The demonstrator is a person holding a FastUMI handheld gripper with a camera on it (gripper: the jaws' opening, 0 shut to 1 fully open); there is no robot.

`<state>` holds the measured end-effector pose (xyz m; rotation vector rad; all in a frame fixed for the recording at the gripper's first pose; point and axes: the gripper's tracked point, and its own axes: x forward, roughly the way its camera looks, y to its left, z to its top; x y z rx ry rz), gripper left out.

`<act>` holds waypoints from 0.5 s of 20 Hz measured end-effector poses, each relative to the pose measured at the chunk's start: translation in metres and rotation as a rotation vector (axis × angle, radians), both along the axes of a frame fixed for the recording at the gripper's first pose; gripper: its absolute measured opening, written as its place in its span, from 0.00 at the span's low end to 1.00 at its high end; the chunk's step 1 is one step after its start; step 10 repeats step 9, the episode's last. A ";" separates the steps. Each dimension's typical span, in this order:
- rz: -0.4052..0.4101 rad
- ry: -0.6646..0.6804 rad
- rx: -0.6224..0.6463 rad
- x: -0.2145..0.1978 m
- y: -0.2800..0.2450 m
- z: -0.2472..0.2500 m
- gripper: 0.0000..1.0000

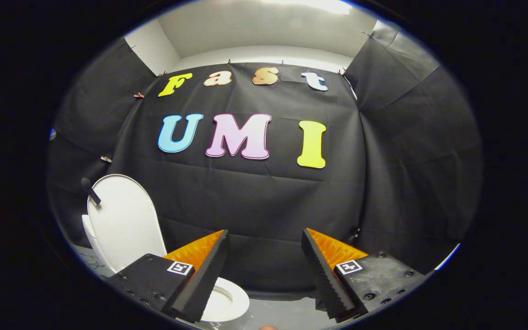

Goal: Open the toilet lid.

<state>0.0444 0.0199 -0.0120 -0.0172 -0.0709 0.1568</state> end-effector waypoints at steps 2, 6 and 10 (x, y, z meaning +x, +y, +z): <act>-0.008 0.013 0.010 0.001 0.001 -0.001 0.97; 0.022 0.061 0.017 0.001 0.007 -0.012 0.98; 0.032 0.065 -0.013 0.004 0.009 -0.014 0.97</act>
